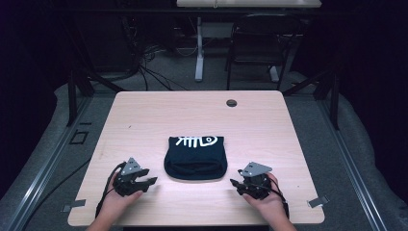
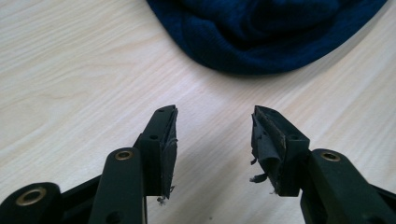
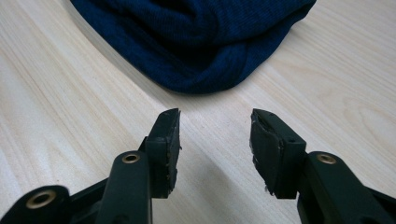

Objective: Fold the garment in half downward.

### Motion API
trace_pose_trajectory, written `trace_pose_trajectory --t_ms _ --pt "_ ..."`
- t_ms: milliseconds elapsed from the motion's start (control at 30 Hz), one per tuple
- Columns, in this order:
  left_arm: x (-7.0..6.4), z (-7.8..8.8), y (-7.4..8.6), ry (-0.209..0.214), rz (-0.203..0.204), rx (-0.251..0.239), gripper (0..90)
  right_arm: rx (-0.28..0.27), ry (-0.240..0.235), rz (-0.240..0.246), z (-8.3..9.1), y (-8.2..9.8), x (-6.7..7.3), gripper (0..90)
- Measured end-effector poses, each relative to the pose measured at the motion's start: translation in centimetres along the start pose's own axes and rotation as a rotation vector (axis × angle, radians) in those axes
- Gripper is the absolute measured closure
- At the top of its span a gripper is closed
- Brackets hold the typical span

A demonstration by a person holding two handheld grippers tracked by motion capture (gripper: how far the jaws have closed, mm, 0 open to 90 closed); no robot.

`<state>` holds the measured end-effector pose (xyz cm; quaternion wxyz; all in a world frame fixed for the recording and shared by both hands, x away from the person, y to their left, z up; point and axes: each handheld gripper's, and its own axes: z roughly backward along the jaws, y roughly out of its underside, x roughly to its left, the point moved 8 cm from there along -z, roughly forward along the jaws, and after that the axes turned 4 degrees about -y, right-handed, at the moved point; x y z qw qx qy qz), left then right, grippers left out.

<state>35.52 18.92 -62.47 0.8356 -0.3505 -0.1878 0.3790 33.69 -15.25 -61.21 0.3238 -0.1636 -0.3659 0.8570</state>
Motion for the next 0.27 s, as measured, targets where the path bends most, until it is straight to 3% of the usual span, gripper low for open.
trace_pose_trajectory --t_ms 267 --pt "0.03 0.15 -0.26 0.01 -0.001 -0.013 49.2 0.022 0.001 0.019 -0.38 0.2 0.16 51.1"
